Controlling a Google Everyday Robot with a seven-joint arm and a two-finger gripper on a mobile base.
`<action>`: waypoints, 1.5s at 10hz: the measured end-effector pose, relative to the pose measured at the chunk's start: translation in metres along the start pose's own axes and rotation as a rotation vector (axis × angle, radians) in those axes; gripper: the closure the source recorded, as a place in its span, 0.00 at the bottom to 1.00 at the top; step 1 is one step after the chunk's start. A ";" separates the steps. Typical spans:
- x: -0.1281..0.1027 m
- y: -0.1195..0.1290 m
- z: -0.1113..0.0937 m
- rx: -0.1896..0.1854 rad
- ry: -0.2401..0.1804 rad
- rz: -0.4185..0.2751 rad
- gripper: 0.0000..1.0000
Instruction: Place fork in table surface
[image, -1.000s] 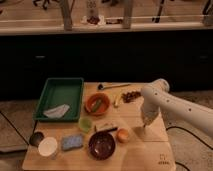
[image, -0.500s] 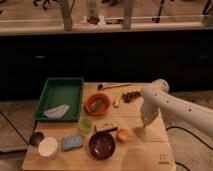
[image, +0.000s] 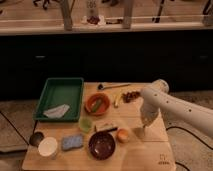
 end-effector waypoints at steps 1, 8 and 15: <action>0.000 0.000 0.000 0.001 0.002 -0.002 0.88; -0.004 0.000 -0.001 0.002 0.004 -0.011 0.81; -0.007 0.003 -0.001 0.002 0.006 -0.016 0.81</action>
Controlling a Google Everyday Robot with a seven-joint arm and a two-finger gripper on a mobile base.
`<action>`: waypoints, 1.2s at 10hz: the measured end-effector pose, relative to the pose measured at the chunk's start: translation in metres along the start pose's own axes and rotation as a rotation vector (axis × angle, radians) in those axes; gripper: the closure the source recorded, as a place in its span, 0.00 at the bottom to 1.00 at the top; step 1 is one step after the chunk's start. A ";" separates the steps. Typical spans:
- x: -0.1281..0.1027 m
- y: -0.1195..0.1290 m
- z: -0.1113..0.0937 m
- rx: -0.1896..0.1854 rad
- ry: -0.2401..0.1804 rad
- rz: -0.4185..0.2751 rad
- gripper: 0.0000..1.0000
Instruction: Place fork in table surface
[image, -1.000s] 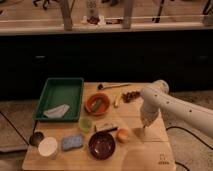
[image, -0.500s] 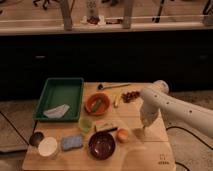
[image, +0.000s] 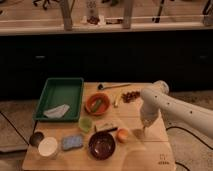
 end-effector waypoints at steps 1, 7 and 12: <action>-0.001 0.000 0.000 0.001 0.001 -0.002 0.81; -0.003 0.002 -0.002 0.003 0.001 -0.008 0.83; -0.007 0.003 -0.004 0.006 0.000 -0.018 0.92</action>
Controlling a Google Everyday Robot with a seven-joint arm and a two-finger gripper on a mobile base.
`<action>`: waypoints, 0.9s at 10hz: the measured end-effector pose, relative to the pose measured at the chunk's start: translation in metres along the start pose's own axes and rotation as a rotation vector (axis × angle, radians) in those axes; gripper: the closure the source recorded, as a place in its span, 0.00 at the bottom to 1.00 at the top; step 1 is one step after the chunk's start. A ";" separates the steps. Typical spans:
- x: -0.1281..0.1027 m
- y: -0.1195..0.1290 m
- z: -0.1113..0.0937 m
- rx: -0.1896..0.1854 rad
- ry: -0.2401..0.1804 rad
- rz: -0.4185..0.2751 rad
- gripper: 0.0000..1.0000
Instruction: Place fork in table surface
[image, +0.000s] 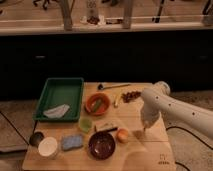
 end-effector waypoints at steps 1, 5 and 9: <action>0.000 0.000 -0.001 0.001 0.000 -0.002 0.92; -0.003 0.001 -0.002 0.001 -0.001 -0.013 0.92; -0.006 0.002 -0.003 0.000 -0.003 -0.022 0.92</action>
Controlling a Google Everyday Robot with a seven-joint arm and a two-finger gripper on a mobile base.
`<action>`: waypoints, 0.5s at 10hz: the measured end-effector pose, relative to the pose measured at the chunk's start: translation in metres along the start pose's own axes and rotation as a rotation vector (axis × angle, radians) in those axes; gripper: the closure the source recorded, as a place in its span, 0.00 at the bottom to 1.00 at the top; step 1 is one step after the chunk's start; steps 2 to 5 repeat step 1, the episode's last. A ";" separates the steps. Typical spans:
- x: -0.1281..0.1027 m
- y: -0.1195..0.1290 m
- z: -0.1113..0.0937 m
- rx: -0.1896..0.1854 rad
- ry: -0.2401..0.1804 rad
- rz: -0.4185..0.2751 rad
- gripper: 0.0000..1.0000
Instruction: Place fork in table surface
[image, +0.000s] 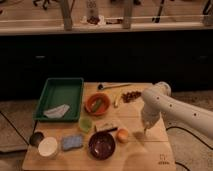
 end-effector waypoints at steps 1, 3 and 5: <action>-0.001 0.000 0.000 0.000 0.000 -0.003 0.92; -0.001 0.000 0.000 0.000 0.000 -0.003 0.92; -0.001 0.000 0.000 0.000 0.000 -0.003 0.92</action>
